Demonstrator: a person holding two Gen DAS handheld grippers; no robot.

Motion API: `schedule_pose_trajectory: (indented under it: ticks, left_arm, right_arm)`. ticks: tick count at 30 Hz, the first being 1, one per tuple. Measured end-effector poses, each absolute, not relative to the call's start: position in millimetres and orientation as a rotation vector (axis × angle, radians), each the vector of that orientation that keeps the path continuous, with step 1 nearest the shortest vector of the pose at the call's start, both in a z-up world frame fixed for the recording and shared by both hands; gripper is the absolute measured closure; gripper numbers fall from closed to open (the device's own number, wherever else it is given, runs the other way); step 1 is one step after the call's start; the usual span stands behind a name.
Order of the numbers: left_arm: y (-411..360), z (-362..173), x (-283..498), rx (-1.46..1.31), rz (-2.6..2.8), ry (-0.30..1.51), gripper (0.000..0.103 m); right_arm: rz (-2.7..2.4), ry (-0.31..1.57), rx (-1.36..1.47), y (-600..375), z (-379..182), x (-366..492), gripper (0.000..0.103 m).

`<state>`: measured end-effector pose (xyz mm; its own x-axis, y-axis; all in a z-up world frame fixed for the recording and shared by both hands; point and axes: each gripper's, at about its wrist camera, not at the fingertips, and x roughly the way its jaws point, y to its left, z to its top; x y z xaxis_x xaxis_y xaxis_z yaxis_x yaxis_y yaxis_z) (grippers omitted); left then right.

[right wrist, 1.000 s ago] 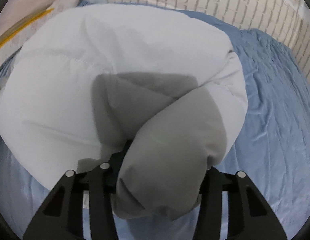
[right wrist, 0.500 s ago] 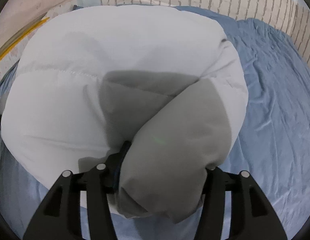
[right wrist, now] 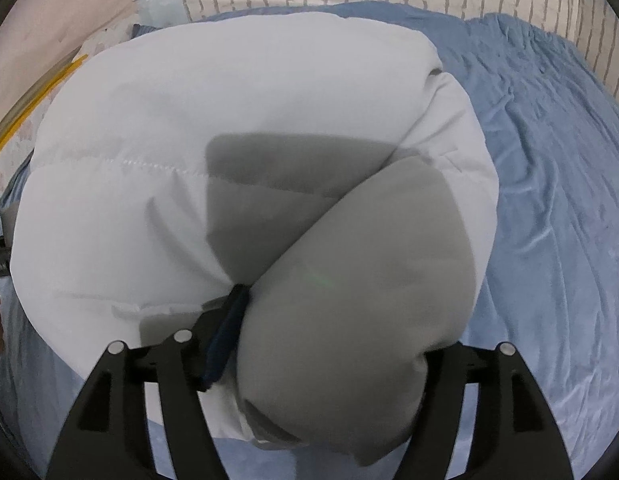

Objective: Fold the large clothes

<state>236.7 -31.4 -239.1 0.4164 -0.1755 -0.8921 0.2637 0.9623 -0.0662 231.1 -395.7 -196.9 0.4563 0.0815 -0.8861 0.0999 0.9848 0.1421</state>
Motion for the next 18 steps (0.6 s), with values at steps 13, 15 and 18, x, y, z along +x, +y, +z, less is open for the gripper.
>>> schedule_pose_trajectory:
  ticks: [13,15,18]
  left_arm:
    - [-35.2,-237.9,234.2,0.156,-0.236,1.101,0.026]
    - [-50.6,-233.3,236.1,0.168,-0.215,1.104,0.027]
    - [-79.1,-217.6,236.3,0.162,-0.182,1.097,0.041]
  right_arm:
    - [-0.058,1.133,0.201,-390.3,-201.6,242.9,0.05]
    - [-0.06,1.128,0.204,-389.9,-203.8,247.2,0.051]
    - [-0.065,1.112,0.198,-389.9,-200.0,250.5,0.064]
